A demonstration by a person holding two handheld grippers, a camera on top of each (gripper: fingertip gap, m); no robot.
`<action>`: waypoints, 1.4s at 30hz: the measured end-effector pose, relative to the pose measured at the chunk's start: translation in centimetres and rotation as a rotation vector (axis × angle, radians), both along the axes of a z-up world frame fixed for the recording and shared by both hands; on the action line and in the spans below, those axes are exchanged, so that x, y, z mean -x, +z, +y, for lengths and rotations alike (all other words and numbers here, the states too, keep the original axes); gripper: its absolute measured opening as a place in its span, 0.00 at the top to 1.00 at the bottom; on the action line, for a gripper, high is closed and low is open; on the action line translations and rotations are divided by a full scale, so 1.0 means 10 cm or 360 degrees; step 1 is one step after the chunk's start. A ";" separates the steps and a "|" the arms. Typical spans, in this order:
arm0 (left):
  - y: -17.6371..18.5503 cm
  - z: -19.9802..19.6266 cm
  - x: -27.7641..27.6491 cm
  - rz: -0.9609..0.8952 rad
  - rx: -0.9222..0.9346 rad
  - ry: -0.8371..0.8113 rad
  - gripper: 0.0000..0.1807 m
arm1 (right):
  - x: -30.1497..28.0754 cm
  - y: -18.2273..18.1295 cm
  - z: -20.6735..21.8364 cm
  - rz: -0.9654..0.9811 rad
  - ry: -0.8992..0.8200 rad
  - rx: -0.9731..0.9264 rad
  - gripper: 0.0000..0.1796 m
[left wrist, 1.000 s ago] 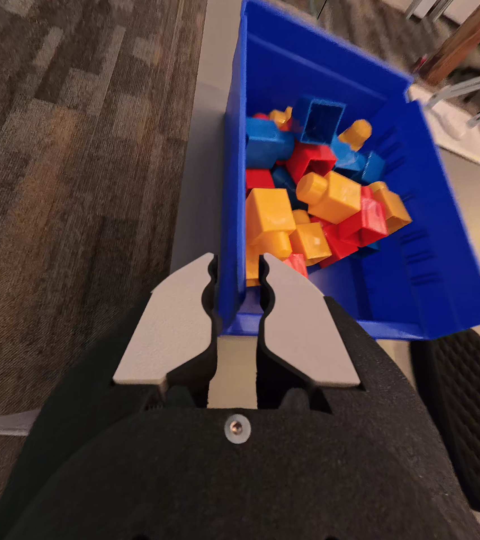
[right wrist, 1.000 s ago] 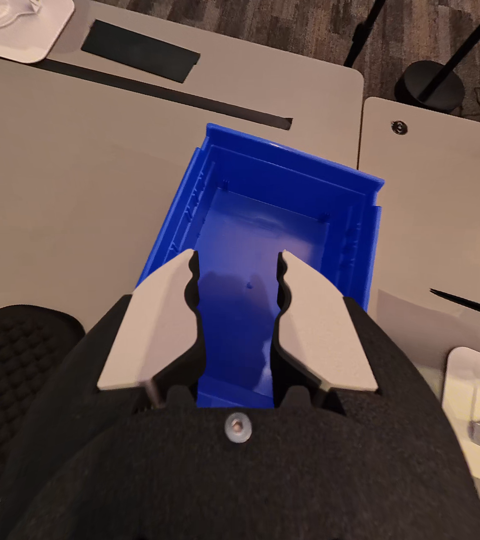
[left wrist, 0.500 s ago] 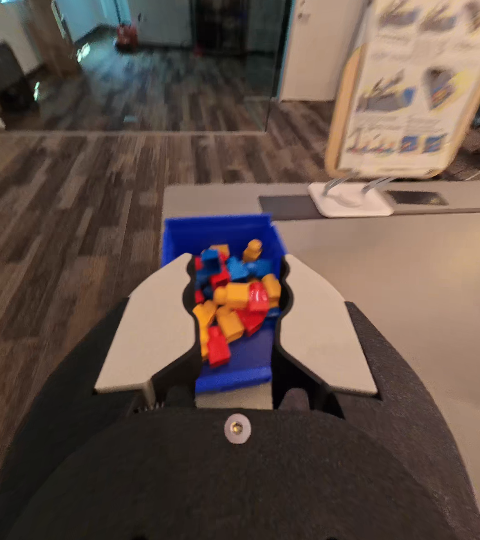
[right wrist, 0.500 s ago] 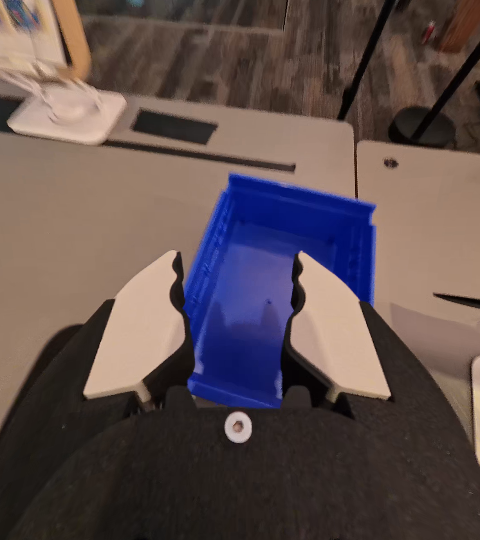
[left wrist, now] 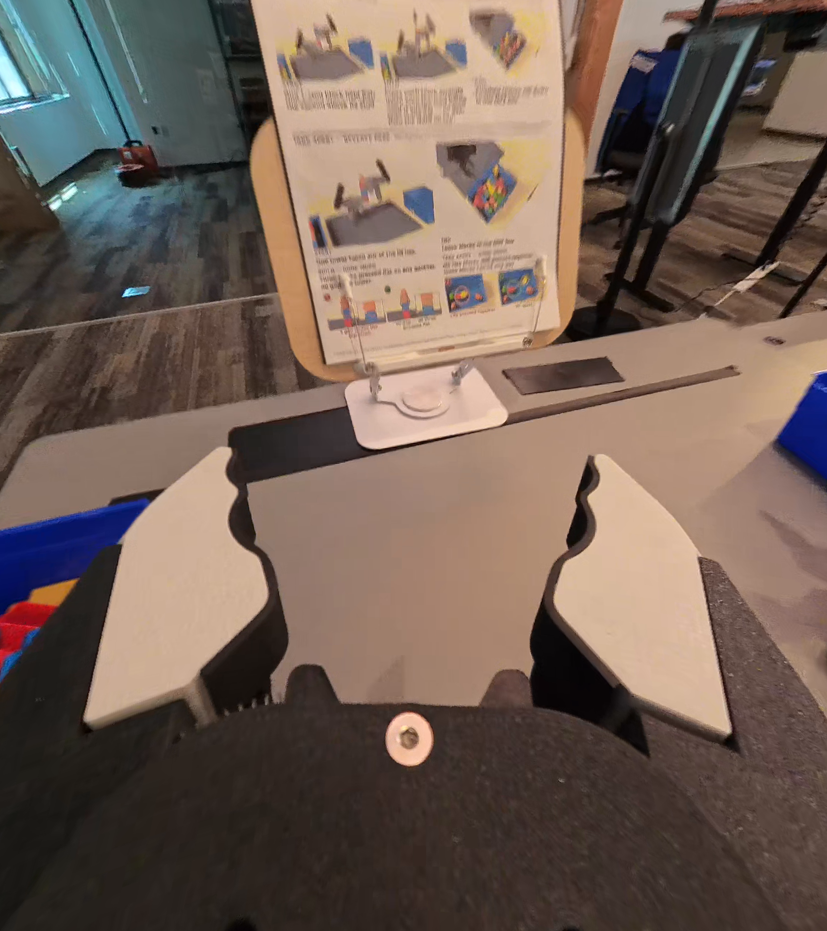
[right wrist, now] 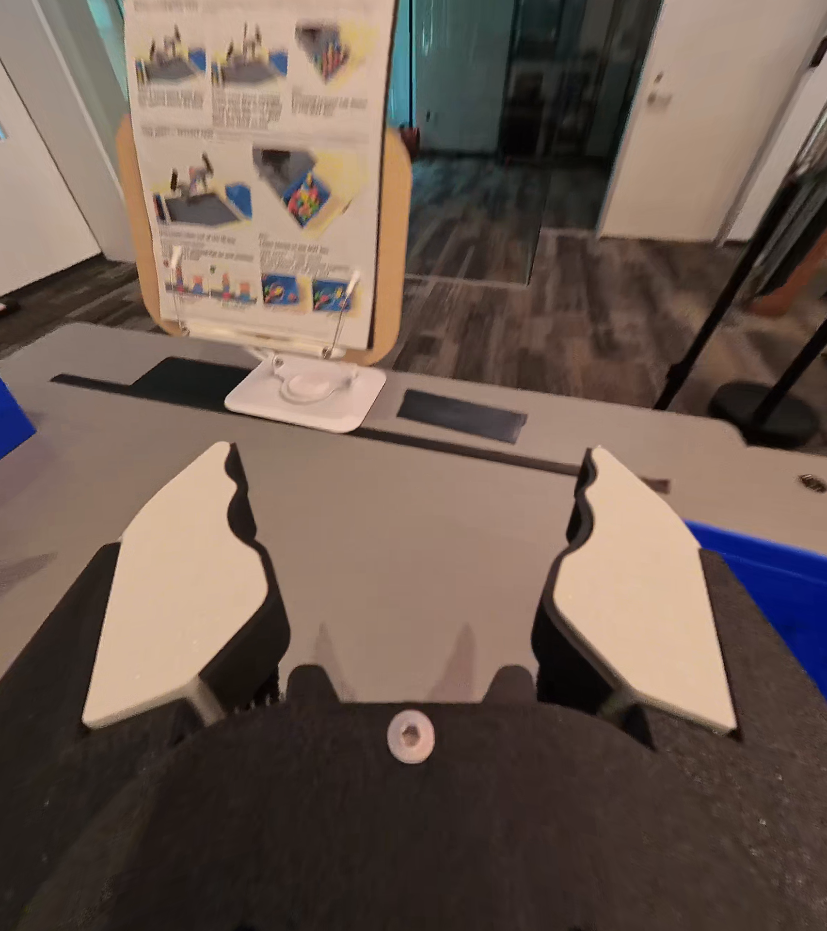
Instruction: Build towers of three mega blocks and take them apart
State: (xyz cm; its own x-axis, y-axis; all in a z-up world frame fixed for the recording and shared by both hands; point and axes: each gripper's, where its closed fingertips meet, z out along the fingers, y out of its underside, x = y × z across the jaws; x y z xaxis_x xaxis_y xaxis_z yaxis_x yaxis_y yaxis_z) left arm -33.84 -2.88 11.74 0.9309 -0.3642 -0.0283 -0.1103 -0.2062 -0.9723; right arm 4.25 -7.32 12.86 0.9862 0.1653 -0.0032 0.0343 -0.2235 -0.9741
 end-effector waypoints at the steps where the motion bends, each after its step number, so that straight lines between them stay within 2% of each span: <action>1: -0.19 0.07 -0.07 0.0031 0.0029 0.0051 0.32 | 0.12 -0.17 0.08 -0.0004 -0.0003 0.0039 0.32; 8: -1.29 0.40 -0.11 -0.0030 0.0209 0.0372 0.29 | 0.62 -1.55 0.45 -0.0243 -0.0035 0.0434 0.24; 13: -1.86 0.40 -0.18 -0.0012 0.0396 0.0434 0.28 | 0.69 -2.17 0.59 -0.0217 -0.0126 0.0595 0.20; 23: -2.38 0.47 -0.25 0.0186 0.0616 0.0488 0.28 | 0.72 -2.60 0.75 -0.0062 -0.0181 0.0775 0.21; 31: -2.74 0.48 -0.23 0.0186 0.0925 0.0487 0.25 | 0.69 -2.85 0.83 -0.0028 -0.0198 0.0923 0.19; 42: -2.76 0.51 -0.25 0.0175 0.0956 0.0480 0.19 | 0.60 -2.87 0.83 -0.0138 -0.0283 0.0908 0.19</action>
State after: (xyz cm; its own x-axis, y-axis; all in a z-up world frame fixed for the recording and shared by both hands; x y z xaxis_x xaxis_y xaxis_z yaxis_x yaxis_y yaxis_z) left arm -31.32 2.26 -15.88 0.9975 -0.0713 -0.0023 -0.0547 -0.7439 -0.6660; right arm -1.71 1.01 -15.85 0.9992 -0.0065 0.0390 0.0224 -0.7194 -0.6943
